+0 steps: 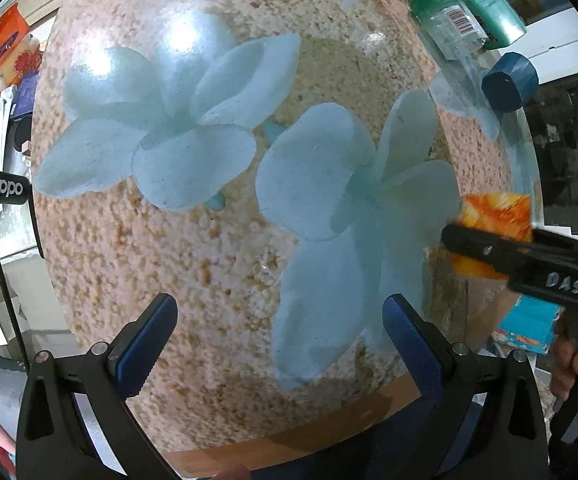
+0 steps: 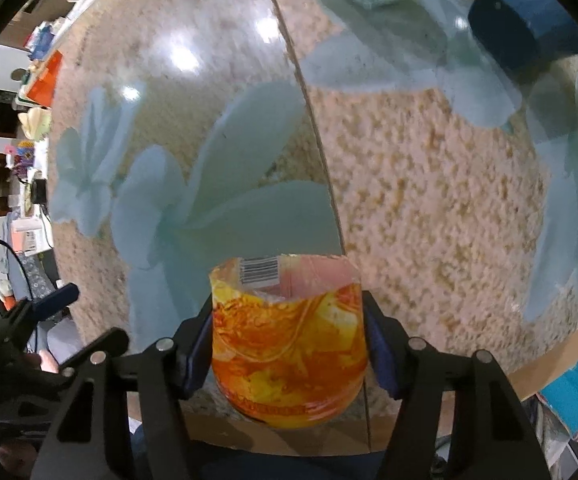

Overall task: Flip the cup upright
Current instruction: 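Lift and rotate the orange cup rim-up with the right gripper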

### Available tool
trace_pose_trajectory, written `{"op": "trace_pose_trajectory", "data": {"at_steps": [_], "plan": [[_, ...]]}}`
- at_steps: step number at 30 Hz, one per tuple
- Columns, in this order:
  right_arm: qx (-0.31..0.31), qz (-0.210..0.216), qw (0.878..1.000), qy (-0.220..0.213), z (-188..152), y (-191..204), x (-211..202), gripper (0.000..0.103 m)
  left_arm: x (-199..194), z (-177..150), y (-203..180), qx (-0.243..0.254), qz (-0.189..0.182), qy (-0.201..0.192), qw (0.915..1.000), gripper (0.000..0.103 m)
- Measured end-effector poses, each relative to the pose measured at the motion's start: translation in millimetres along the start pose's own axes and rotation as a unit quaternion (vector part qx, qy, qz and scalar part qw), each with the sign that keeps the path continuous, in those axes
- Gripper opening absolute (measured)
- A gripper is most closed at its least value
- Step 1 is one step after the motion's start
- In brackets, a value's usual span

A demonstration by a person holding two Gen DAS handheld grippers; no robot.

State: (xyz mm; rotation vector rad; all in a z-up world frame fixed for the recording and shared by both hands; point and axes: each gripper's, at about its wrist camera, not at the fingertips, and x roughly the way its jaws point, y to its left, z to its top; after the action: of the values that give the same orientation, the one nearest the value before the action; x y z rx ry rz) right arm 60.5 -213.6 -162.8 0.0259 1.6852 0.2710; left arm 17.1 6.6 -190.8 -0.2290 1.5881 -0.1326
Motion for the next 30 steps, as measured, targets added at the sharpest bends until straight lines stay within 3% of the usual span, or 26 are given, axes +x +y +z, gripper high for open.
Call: {"op": "trace_pose_trajectory", "data": {"at_steps": [7,10,14,18,24,28,30], "plan": [[-0.032,0.039,0.995,-0.088,5,-4,-51,0.063,-14,8,-16,0.005,0.013,-0.024,0.9996,0.103],[-0.052,0.048,0.986,-0.149,5,-6,-75,0.063,-21,15,-19,0.008,0.023,-0.041,0.9989,0.103],[-0.090,0.053,0.963,-0.248,-4,-7,-95,0.063,-37,22,-23,-0.009,0.019,-0.072,0.9972,0.103],[-0.150,0.030,0.933,-0.325,-15,1,-89,0.063,-41,29,-33,-0.001,0.005,-0.064,0.9979,0.103],[-0.188,0.028,0.903,-0.386,-11,4,-65,0.064,-36,30,-47,0.013,0.006,-0.052,0.9986,0.103],[-0.190,0.041,0.895,-0.402,-4,-6,-46,0.064,-33,28,-53,0.008,-0.004,-0.056,0.9984,0.103],[-0.190,0.051,0.897,-0.396,-2,-9,-35,0.064,-25,27,-55,0.010,0.002,-0.052,0.9986,0.103]]}}
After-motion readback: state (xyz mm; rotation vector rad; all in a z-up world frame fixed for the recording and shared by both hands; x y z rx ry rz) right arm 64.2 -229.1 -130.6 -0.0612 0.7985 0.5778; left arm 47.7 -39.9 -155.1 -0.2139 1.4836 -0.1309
